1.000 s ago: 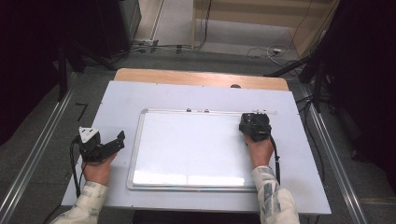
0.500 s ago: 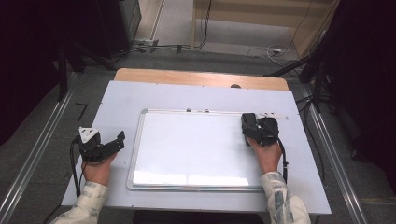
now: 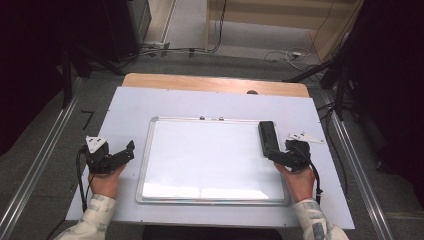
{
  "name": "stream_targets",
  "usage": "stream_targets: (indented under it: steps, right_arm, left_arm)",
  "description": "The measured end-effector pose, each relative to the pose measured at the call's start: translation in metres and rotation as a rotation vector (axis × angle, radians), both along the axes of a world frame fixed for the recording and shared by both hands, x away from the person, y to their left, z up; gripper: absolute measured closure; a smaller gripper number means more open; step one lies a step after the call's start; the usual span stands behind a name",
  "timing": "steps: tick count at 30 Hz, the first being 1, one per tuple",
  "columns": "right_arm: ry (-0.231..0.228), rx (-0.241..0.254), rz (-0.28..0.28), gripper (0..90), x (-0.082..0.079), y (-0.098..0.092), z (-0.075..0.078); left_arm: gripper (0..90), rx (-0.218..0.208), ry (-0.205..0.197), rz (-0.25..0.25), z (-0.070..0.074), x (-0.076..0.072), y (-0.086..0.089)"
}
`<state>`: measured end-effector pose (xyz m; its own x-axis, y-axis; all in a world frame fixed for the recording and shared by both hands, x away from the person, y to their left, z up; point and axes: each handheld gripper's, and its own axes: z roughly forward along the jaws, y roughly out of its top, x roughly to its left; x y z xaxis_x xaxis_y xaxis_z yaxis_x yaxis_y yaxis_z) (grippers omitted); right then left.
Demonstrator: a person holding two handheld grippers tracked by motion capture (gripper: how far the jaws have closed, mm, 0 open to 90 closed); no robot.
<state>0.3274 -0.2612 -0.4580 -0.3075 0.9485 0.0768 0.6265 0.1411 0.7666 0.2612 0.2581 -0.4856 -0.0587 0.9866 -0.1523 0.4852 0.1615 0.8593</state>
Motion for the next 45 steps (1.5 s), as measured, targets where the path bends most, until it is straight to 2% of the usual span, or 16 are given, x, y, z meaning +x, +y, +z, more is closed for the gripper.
stream_targets:
  steps: [7, 17, 28, 45]
  right_arm:
    - [-0.029, 0.020, 0.013, 18.6, -0.014, -0.006, 0.007]
    - [-0.032, 0.007, 0.012, 18.6, -0.024, -0.011, 0.007]
    - [-0.036, 0.032, 0.008, 18.6, -0.035, -0.021, 0.011]
    - [-0.056, -0.002, -0.021, 18.6, -0.050, -0.040, 0.010]
  left_arm:
    - [10.4, 0.002, 0.006, -0.002, 0.000, 0.000, 0.000]
    - [10.3, 0.001, 0.009, -0.003, 0.000, 0.000, 0.000]
    - [10.4, 0.000, 0.007, -0.004, 0.000, 0.000, -0.001]
    - [10.4, -0.002, 0.004, -0.003, 0.000, -0.001, 0.000]
